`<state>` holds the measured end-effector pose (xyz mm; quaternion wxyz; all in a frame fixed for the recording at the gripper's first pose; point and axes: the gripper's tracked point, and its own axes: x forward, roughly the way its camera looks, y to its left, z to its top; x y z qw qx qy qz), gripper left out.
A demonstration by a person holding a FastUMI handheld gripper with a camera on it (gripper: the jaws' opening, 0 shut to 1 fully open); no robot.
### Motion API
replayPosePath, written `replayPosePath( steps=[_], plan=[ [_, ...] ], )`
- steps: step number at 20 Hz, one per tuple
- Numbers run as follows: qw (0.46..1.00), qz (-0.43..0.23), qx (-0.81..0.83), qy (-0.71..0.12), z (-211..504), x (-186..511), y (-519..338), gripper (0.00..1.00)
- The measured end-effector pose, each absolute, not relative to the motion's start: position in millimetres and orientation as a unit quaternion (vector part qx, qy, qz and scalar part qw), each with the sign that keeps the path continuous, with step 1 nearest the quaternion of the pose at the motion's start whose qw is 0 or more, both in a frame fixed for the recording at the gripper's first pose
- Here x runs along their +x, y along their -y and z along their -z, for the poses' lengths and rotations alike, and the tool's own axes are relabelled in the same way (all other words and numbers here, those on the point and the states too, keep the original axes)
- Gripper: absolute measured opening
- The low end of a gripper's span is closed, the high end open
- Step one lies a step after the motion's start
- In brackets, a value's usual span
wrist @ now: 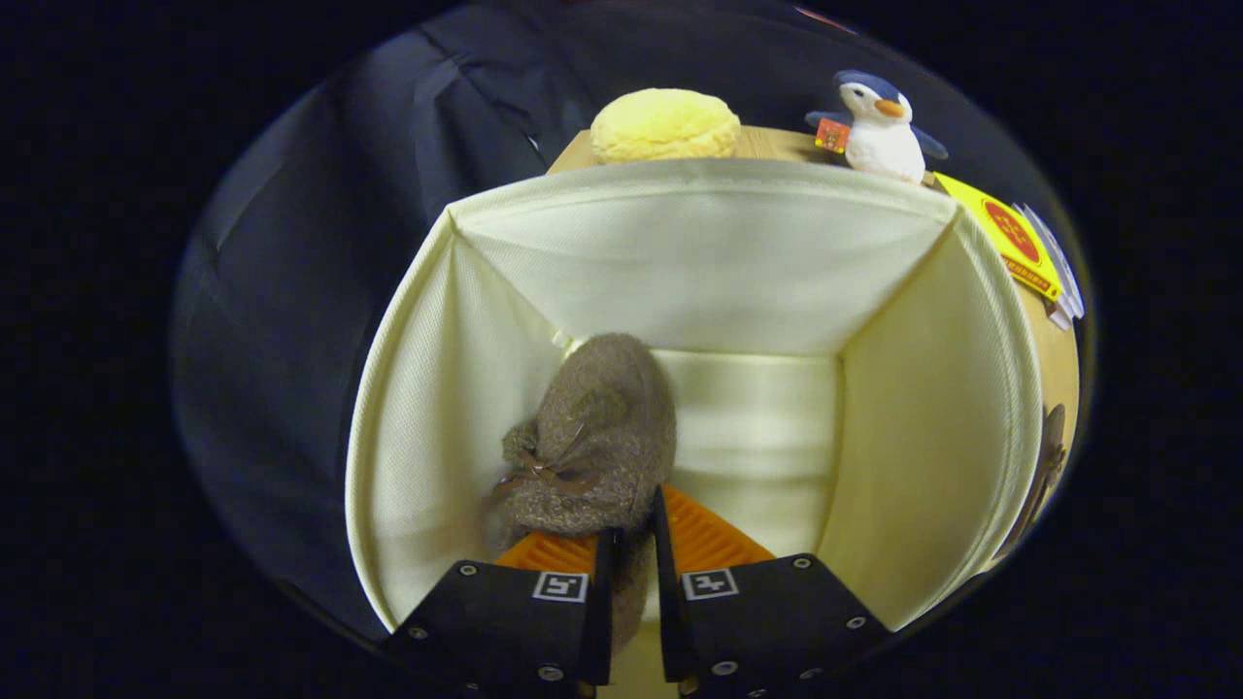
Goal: Open the storage box then place both shoes into the box .Put the left shoe in first, then the right shoe, with the right side of both shoes facing outward in a uniform manner.
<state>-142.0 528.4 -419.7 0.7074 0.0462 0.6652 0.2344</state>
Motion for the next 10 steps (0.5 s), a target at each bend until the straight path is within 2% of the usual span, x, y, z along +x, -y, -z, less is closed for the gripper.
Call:
replayPosePath(
  steps=[6,9,10],
  plan=[
    [0.701,-0.299,0.12,-0.637,350.8,-141.6,-508.2,0.46],
    [0.734,-0.321,0.112,-0.588,312.4,-128.1,-470.4,0.54],
    [0.746,-0.328,0.115,-0.568,299.3,-121.6,-456.8,0.6]
  ],
)
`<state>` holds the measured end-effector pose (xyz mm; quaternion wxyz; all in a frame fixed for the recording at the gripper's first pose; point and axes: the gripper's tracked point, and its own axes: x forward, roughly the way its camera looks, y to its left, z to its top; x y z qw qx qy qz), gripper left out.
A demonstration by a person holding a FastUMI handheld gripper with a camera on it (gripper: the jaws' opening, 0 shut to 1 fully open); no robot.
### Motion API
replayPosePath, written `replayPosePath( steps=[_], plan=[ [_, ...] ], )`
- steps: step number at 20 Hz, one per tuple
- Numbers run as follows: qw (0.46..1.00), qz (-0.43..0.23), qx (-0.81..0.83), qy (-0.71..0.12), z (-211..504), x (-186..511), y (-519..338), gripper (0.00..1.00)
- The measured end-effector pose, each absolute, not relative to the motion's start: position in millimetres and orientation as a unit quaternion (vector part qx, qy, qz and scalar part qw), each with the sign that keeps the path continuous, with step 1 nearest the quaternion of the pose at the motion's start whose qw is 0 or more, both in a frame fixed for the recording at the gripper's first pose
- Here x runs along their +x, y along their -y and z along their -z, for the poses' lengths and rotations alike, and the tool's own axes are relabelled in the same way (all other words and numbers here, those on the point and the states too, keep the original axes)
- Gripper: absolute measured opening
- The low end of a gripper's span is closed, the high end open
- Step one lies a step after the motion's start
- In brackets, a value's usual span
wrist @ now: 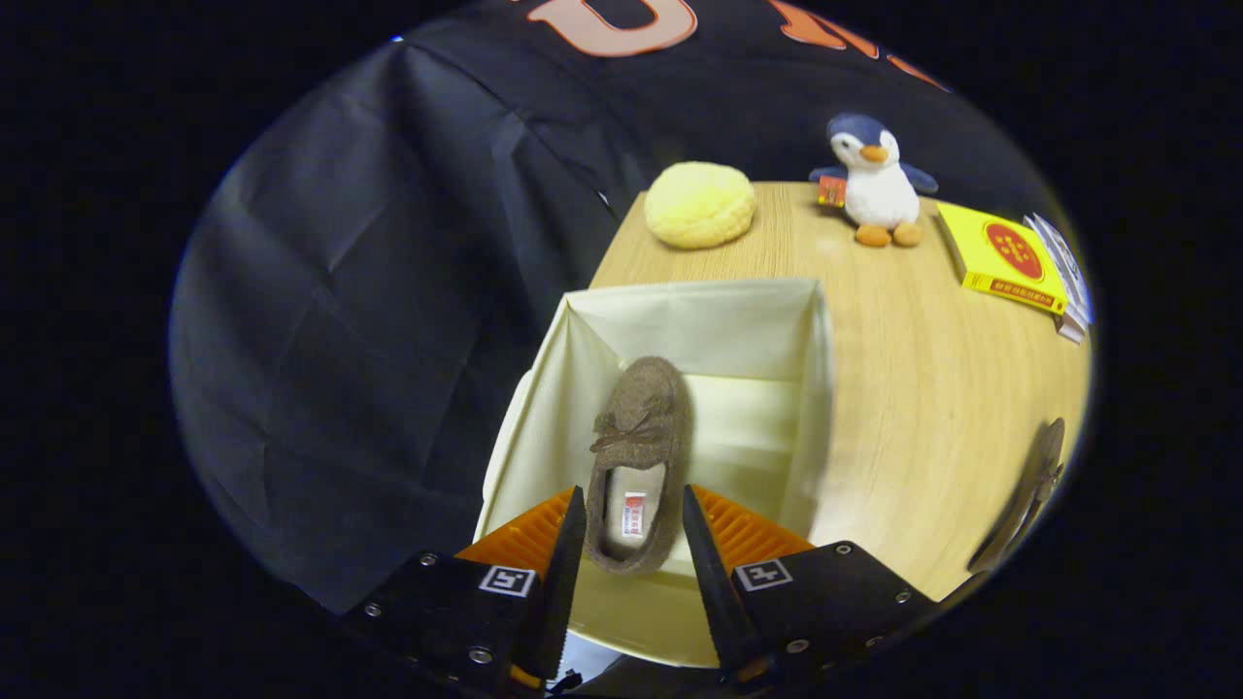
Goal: Open the storage box then place both shoes into the box .Put the left shoe in first, then the right shoe, with the right side of both shoes facing outward in a uniform manner.
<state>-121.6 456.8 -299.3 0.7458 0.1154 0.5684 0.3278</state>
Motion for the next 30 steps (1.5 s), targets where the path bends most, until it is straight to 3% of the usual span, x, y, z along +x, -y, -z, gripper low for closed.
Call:
replayPosePath(
  steps=[3,6,10,18,25,27,30],
  plan=[
    [0.783,-0.327,0.121,-0.514,271.7,-99.7,-406.8,0.73],
    [0.823,-0.296,0.107,-0.472,267.6,-79.4,-342.4,0.98],
    [0.851,-0.243,0.103,-0.455,289.1,-76.0,-250.2,0.99],
    [0.863,-0.09,0.055,-0.495,403.4,-96.0,-71.5,0.99],
    [0.85,-0.051,0.053,-0.521,479.9,-115.5,-13.9,0.98],
    [0.85,-0.053,0.038,-0.523,496.8,-110.9,-6.8,0.94],
    [0.856,-0.052,0.05,-0.512,506.4,-91.0,-7.7,0.75]
  ],
)
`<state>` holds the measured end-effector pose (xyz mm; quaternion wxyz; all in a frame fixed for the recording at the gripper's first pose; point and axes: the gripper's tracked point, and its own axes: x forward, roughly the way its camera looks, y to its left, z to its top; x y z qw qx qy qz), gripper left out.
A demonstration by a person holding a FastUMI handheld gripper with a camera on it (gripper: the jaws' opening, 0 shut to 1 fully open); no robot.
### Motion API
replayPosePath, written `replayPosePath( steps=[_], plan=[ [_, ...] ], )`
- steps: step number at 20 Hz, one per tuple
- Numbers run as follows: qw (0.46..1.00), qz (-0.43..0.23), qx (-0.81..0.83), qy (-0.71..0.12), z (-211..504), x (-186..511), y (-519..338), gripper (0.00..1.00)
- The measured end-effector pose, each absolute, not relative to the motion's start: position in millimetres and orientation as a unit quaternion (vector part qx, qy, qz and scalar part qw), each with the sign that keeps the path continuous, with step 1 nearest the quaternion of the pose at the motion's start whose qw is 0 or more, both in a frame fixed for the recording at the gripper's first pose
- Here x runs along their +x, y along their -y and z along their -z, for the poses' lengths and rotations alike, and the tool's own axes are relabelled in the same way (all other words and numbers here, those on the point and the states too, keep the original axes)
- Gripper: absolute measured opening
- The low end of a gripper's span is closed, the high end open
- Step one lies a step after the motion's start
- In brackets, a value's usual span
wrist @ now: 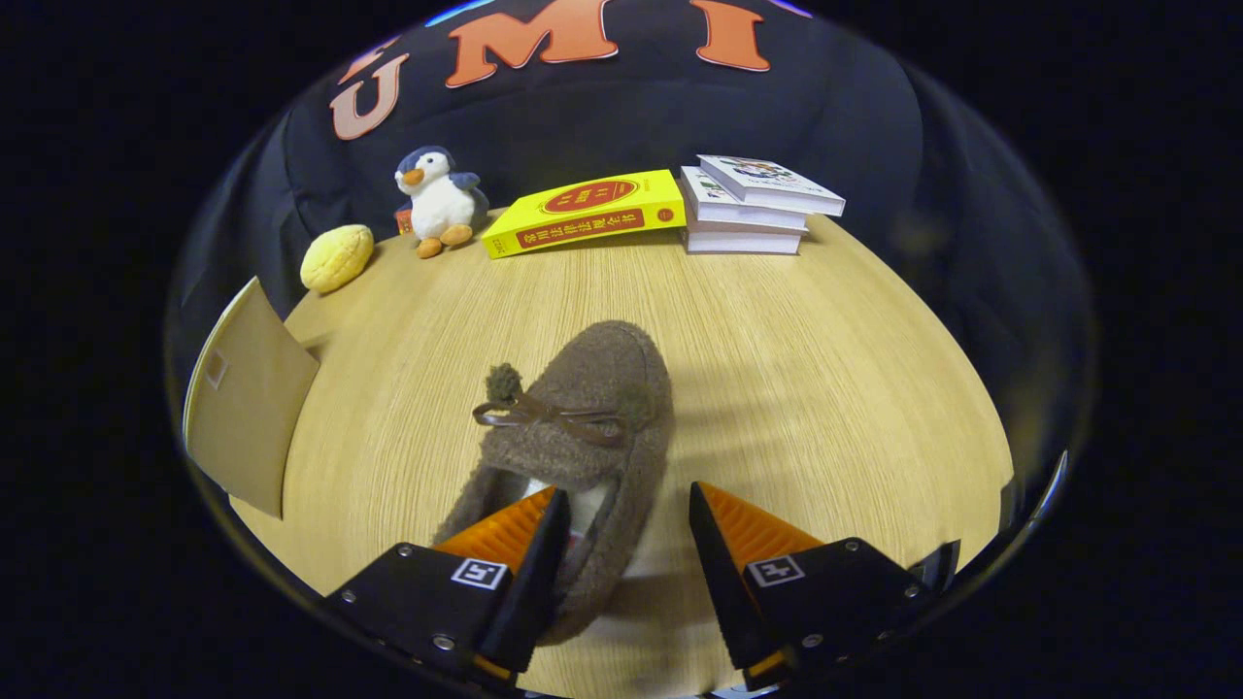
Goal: Open the storage box then place both shoes into the box .Put the left shoe in first, then the right shoe, with the right side of both shoes facing outward in a uniform manner.
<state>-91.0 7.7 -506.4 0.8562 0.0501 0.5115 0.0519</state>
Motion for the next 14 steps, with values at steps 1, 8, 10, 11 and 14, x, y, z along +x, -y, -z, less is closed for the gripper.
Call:
replayPosePath(
  steps=[1,8,10,11,14],
  plan=[
    [0.863,-0.051,0.049,-0.5,507.1,-81.4,-7.7,0.72],
    [0.861,-0.009,0.068,-0.504,517.6,-68.3,-7.3,0.22],
    [0.857,-0.003,0.083,-0.509,517.2,-67.6,-5.4,0.17],
    [0.854,-0.004,0.095,-0.512,514.6,-67.1,-7.0,0.14],
    [0.858,-0.01,0.11,-0.501,491.9,-63.1,-11.8,0.05]
  ],
)
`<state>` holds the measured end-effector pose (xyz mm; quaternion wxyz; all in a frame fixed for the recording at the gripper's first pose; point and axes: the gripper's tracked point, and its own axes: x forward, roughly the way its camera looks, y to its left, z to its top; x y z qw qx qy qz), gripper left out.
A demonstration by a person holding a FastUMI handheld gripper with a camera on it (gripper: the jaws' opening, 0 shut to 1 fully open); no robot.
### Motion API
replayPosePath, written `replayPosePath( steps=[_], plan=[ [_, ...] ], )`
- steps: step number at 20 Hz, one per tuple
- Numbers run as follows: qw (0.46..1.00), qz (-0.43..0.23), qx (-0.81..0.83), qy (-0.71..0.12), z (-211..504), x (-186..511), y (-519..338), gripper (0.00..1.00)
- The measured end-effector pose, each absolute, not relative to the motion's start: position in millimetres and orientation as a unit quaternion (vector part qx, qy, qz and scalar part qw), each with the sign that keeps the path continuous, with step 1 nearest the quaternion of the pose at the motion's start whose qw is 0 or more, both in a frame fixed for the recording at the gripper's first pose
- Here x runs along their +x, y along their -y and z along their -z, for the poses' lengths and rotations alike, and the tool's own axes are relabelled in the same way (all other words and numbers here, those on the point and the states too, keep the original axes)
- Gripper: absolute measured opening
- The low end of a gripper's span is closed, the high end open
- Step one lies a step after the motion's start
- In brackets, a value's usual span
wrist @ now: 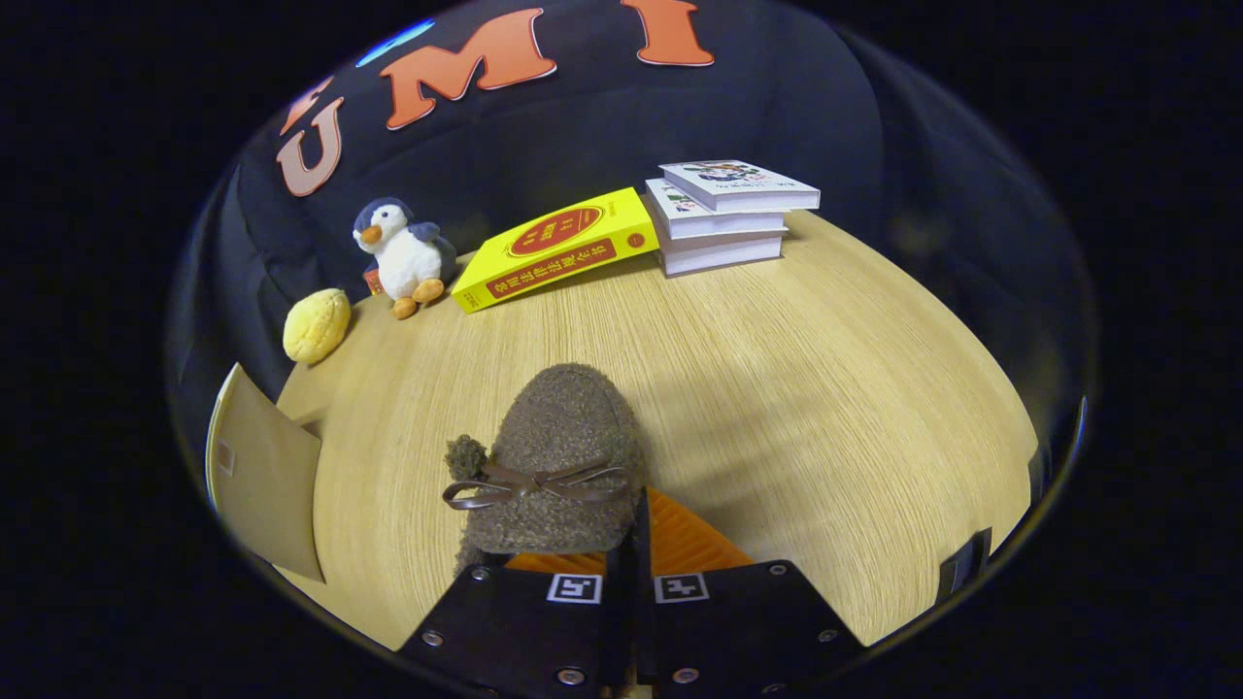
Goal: Open the storage box then place both shoes into the box .Put the left shoe in first, then the right shoe, with the right side of both shoes facing outward in a uniform manner.
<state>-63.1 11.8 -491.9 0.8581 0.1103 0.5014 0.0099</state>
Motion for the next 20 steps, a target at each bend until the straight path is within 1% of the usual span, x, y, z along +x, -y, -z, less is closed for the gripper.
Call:
replayPosePath(
  steps=[4,10,16,20],
  plan=[
    [0.872,-0.013,0.096,-0.48,441.4,-51.7,-21.9,0.05],
    [0.88,-0.065,0.111,-0.457,375.4,-41.5,-77.7,0.05],
    [0.882,-0.124,0.116,-0.44,307.1,-33.0,-163.0,0.05],
    [0.877,-0.16,0.107,-0.439,276.0,-31.8,-228.8,0.05]
  ],
)
